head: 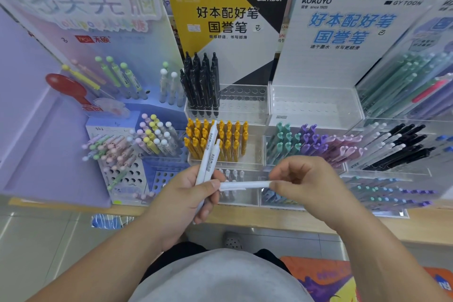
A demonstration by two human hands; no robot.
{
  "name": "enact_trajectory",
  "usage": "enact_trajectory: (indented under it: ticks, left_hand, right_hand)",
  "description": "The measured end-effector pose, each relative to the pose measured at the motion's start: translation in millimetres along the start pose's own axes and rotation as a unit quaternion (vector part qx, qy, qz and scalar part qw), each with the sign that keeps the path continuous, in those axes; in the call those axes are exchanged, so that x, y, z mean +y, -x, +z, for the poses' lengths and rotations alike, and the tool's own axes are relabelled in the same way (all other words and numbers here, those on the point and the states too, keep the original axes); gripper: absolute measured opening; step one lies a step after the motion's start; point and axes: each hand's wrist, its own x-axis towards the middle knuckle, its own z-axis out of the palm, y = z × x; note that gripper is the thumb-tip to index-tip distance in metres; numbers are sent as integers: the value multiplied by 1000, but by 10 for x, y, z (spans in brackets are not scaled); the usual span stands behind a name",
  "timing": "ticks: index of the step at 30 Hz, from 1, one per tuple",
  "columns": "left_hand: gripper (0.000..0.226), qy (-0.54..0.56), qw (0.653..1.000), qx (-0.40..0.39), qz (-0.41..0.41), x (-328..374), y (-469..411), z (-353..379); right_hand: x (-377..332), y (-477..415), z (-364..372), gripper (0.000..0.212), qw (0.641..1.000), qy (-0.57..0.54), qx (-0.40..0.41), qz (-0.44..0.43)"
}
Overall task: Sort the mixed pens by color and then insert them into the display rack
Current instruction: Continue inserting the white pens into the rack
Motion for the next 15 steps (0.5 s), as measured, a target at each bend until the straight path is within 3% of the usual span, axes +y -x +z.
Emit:
enact_trajectory:
  ticks: [3,9,15]
  left_hand:
    - [15,-2,1000,14,0,4,3,-22]
    - [13,-14,1000,10,-8,16,13,36]
    - [14,-25,1000,-3,-2,1,36,48]
  right_hand:
    - [-21,30,54,20,990,132,-13,-47]
    - [-138,50,295,22,953,255,-36,-159]
    - [-159,59,386,27,958,222,-73,-166]
